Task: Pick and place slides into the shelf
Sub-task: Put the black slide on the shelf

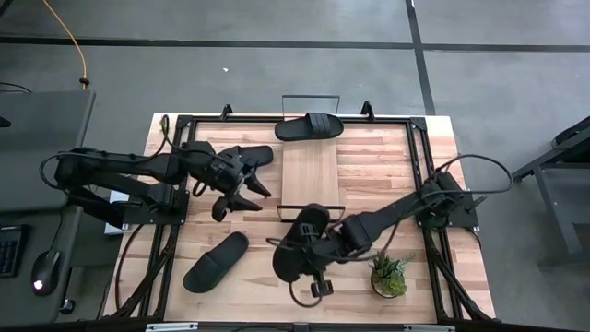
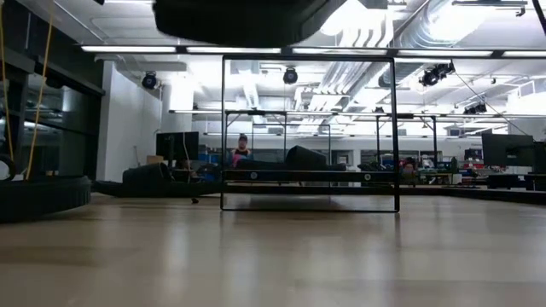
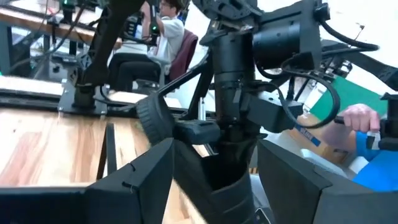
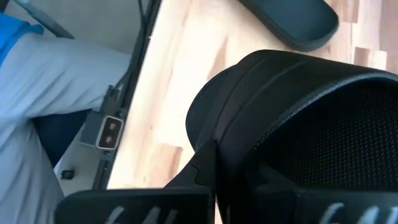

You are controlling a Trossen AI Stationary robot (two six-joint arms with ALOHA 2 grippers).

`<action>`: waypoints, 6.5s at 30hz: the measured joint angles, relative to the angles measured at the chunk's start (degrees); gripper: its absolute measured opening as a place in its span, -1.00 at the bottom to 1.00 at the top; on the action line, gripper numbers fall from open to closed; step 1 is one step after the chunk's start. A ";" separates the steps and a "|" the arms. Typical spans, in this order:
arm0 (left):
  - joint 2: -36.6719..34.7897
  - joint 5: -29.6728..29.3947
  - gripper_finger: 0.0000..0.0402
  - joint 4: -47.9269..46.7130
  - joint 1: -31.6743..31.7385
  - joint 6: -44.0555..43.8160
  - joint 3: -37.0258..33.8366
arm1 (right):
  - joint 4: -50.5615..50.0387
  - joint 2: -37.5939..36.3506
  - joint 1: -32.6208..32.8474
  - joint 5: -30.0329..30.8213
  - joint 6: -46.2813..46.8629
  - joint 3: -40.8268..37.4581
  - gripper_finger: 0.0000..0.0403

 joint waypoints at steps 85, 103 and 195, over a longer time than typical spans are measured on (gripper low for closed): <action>15.76 -5.61 0.05 13.90 0.11 -5.41 2.37 | 1.19 2.49 -8.92 -8.96 -13.18 6.27 -1.00; 22.30 -2.61 -0.23 10.87 0.04 -2.22 7.89 | 2.27 2.73 -7.84 -7.95 -13.11 6.27 -1.00; -36.51 -34.05 -0.70 13.37 -10.08 10.09 -18.21 | -7.33 0.22 -2.24 32.73 -10.44 23.21 -0.04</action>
